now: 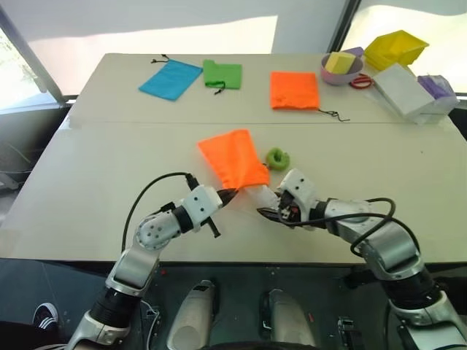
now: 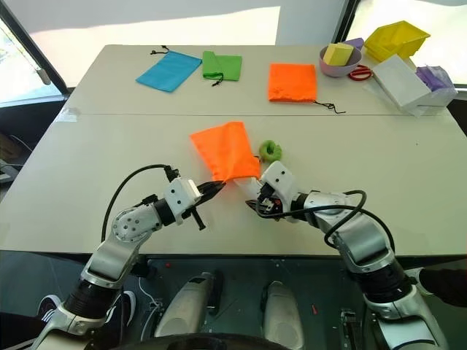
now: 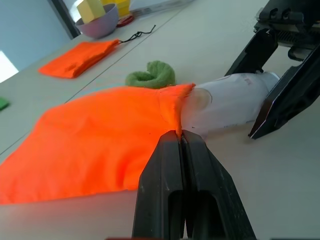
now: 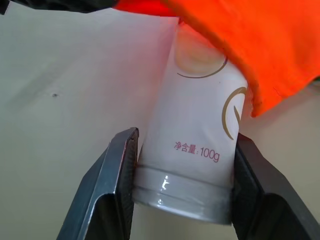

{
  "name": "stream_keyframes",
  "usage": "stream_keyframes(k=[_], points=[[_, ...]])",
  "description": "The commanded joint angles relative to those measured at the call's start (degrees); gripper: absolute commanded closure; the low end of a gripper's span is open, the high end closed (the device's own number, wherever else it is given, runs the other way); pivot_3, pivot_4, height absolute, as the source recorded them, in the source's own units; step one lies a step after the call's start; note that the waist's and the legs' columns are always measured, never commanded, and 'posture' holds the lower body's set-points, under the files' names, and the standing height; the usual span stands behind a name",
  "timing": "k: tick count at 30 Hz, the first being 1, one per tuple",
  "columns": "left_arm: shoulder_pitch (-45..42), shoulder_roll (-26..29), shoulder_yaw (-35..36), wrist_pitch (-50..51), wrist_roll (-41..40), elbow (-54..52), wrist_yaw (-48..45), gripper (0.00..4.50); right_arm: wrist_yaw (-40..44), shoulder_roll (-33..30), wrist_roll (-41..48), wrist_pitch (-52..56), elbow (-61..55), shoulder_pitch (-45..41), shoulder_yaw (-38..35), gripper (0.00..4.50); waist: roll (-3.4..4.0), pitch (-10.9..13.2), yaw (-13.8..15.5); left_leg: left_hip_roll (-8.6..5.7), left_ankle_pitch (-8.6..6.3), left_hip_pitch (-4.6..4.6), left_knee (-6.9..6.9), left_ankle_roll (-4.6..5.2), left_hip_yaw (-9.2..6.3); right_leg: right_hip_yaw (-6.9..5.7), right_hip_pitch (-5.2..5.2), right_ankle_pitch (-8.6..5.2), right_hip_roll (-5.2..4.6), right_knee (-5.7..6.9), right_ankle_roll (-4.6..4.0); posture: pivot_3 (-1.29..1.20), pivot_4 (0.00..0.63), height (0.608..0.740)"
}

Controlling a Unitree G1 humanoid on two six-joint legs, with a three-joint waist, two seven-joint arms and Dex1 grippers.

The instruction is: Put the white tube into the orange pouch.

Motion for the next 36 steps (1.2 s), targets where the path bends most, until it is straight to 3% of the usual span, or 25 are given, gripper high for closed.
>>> stream_keyframes(k=[1, 5, 8, 16, 21, 29, 32, 36], points=[[-0.6, 1.2, 2.6, -0.2, -1.3, -1.8, -0.2, 4.5, 3.6, -4.8, 2.1, -0.8, -2.2, 1.2, -6.5, 2.67, 0.0, 0.0, 0.0, -0.01, 0.0, 0.0, 0.0, 0.0, 0.01, 0.0, 0.0, 0.0, -0.02, -0.01, 0.0, 0.0, 0.15, 0.74], [-1.2, 1.8, 3.6, -0.2, -2.0, -1.4, -0.5, 4.5, 10.0, -9.4, 9.4, 1.6, -3.2, 1.9, -12.8, 2.67, 0.0, 0.0, 0.0, -0.01, 0.0, -0.01, 0.02, 0.0, 0.02, 0.0, 0.01, 0.02, -0.02, -0.02, 0.05, 0.0, 0.15, 0.74], [-1.1, 1.9, 3.5, -0.5, -2.4, -1.2, -0.8, 4.5, 9.9, -9.9, 10.2, 1.0, -1.4, 0.8, -14.5, 2.67, -0.01, 0.0, -0.2, 0.01, 0.0, 0.01, 0.02, 0.0, 0.03, 0.0, 0.03, 0.03, -0.01, -0.02, 0.06, 0.0, 0.15, 0.74], [-1.9, -1.0, 5.4, 3.8, -8.4, -2.0, -0.8, 4.5, 10.9, -9.0, 14.2, 4.0, -9.2, 3.7, -9.2, 2.67, -0.01, 0.0, 0.1, 0.0, 0.0, -0.03, 0.02, 0.01, 0.03, 0.0, 0.01, 0.03, -0.04, -0.04, 0.06, 0.0, 0.15, 0.74], [-3.7, -2.1, 8.9, 11.5, -16.0, -4.0, -1.2, 4.5, 12.5, -12.7, 13.0, 3.1, -10.8, 5.1, -7.9, 2.67, -0.01, 0.0, 0.0, -0.01, 0.01, -0.04, 0.09, 0.02, 0.02, 0.0, 0.03, 0.08, -0.03, -0.02, 0.17, 0.0, 0.15, 0.74], [-3.2, 0.5, 9.1, 12.6, -17.1, -2.7, -3.6, 4.5, 10.8, -10.0, 14.8, 3.2, -9.6, 4.6, -8.9, 2.67, -0.03, 0.0, -0.1, 0.02, -0.07, 0.03, 0.16, -0.12, 0.03, 0.01, 0.1, 0.1, -0.02, -0.04, -0.02, 0.0, 0.15, 0.74], [-3.0, 0.6, 8.1, 12.2, -16.7, -2.8, -4.3, 4.5, 7.9, -6.5, 13.0, 2.7, -9.8, 5.3, -5.3, 2.67, -0.03, 0.0, 0.0, 0.02, -0.01, 0.01, 0.14, -0.01, 0.02, 0.01, 0.08, 0.1, -0.02, -0.07, -0.01, 0.0, 0.15, 0.74], [-3.0, 0.3, 7.2, 12.0, -15.9, -2.8, -4.1, 4.5, 4.5, -1.3, 15.1, 4.4, -9.3, 4.1, -6.5, 2.67, -0.02, 0.0, -0.1, 0.02, -0.01, -0.04, 0.12, -0.01, 0.02, 0.02, 0.02, 0.1, -0.02, -0.05, -0.01, 0.0, 0.15, 0.74]])
